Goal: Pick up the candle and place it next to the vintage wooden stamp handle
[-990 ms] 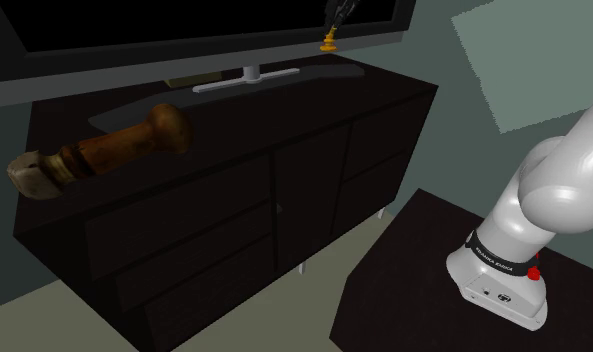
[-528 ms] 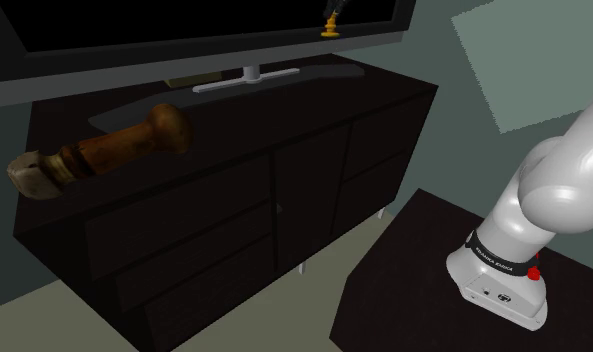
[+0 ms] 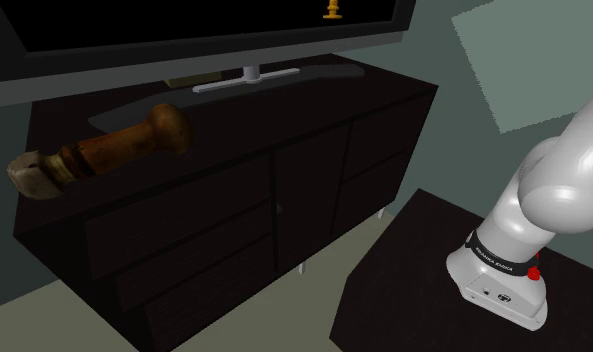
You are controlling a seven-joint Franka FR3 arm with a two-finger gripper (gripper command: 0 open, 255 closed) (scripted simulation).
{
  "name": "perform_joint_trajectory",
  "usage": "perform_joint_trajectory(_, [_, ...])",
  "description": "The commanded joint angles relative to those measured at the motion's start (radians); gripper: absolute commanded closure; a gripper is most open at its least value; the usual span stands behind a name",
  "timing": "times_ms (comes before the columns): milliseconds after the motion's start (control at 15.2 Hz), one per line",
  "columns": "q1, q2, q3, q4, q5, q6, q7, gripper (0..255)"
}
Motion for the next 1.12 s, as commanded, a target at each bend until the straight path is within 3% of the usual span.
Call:
perform_joint_trajectory(0, [0.0,0.012,-0.001,0.039,0.002,-0.027,0.003,255])
perform_joint_trajectory(528, [0.08,-0.034,0.121,-0.019,-0.072,0.01,0.206,255])
perform_joint_trajectory(1056, [0.156,-0.007,0.245,0.011,-0.143,0.016,0.41,255])
